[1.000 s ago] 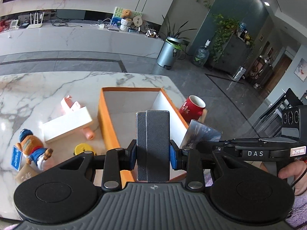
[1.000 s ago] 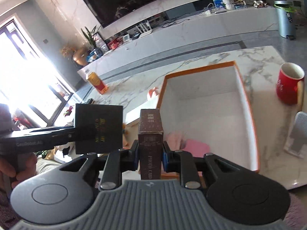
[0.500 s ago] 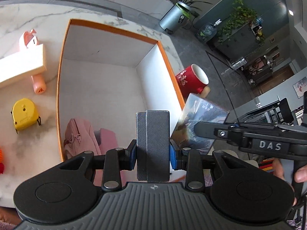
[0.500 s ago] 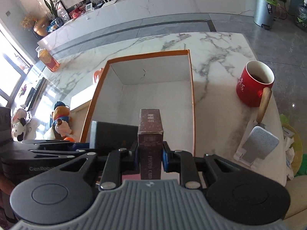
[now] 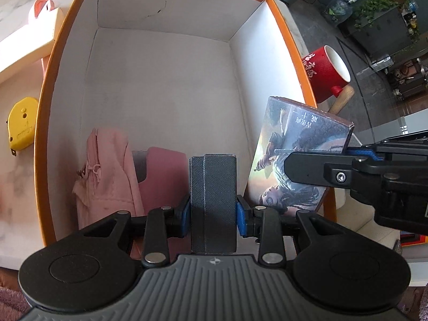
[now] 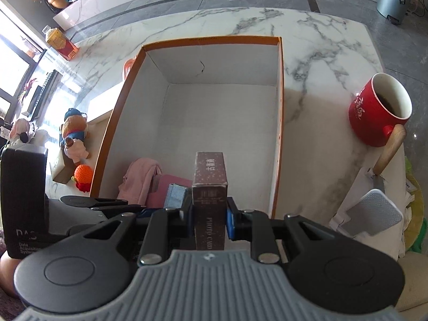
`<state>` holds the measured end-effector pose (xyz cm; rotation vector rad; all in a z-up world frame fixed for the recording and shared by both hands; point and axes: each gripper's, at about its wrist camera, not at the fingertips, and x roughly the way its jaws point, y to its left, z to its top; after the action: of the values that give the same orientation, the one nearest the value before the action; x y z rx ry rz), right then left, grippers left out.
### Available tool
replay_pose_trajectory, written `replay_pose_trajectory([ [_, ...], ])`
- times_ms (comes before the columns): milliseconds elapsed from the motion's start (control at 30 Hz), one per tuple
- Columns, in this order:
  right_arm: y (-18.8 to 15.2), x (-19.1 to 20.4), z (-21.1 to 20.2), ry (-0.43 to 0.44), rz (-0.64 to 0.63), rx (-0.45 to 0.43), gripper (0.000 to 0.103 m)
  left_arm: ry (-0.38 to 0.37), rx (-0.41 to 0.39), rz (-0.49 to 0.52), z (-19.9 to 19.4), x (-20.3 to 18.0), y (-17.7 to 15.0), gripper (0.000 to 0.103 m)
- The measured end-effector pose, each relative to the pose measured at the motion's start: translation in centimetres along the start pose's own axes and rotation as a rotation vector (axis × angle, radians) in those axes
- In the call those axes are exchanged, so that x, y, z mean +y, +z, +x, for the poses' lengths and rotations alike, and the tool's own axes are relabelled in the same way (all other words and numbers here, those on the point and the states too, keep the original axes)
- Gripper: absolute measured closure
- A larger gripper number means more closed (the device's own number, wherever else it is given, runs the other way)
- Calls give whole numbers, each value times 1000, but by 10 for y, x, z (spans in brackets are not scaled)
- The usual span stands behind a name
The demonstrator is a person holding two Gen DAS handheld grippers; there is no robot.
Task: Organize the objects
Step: 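Lower both held boxes into the orange box beside the pink items, then open the left tool to release the black box and withdraw it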
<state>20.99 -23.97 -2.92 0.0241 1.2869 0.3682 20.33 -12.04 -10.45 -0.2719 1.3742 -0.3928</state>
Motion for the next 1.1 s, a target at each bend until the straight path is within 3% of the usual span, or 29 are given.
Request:
replay_pose_trajectory([
  [233,9,3,22,27,-16,91,79,93,-13,-15,-10,2,-7,64],
  [467,20,12,62,31,-17,258,79,198,-28,41,-20,5,-19,65],
  [700,28,32,89,-37,-33,351,79,191,-39,89,-26,8,-21,64],
  [867,25,32,109,-51,8,400,78,180,-24,182,-33,13,-26,60],
  [900,25,32,110,-51,17,399,78,164,-23,191,-37,16,-26,58],
  [1000,27,28,111,-45,45,397,78,117,-53,221,-58,24,-29,38],
  [1100,27,26,111,-39,66,387,78,82,-90,255,-87,35,-33,37],
])
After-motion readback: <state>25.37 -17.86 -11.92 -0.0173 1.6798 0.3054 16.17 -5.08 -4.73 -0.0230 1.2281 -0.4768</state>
